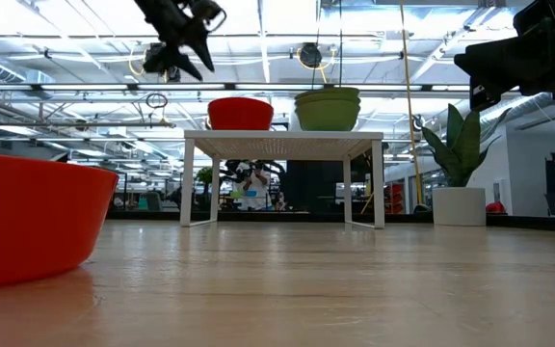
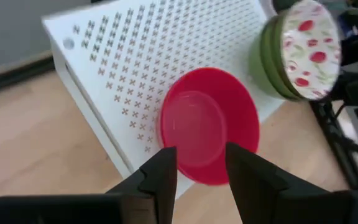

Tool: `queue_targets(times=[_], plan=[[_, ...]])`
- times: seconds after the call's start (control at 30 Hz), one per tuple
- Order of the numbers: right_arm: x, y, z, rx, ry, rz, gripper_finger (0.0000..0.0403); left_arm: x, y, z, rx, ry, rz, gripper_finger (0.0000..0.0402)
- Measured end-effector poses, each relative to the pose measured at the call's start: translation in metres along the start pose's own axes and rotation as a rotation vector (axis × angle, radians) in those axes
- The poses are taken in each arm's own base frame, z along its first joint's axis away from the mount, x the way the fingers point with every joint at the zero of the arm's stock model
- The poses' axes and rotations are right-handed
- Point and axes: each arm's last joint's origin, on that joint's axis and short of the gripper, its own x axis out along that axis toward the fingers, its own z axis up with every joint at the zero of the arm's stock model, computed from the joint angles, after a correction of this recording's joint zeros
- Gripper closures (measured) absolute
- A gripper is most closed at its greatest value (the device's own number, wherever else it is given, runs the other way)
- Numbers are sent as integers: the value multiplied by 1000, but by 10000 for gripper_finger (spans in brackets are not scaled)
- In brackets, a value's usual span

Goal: Pick & Place Mini bowls
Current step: Stack the red bowl on the red bowl on the shelf

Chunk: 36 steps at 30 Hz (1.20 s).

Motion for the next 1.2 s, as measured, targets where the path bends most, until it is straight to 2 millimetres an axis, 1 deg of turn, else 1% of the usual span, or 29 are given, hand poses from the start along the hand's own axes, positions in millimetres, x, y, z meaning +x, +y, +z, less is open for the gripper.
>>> queue_targets(times=[0.13, 0.27, 0.47, 0.6, 0.73, 0.97, 1.13, 1.2], plan=[[0, 0, 0, 0, 0, 0, 330, -16, -17, -15, 108, -43, 0, 263], [0, 0, 0, 0, 0, 0, 330, -30, -38, -33, 192, -68, -30, 263], [0, 0, 0, 0, 0, 0, 330, -40, -70, -66, 326, -61, -78, 263], [0, 0, 0, 0, 0, 0, 330, -40, -92, -90, 404, -6, -146, 263], [0, 0, 0, 0, 0, 0, 330, -38, -113, -116, 447, 70, -206, 263], [0, 0, 0, 0, 0, 0, 330, -36, -139, -160, 508, 164, -239, 263], [0, 0, 0, 0, -1, 0, 330, -28, -157, -192, 586, 204, -234, 263], [0, 0, -1, 0, 6, 0, 330, -20, -164, -205, 621, 231, -223, 263]])
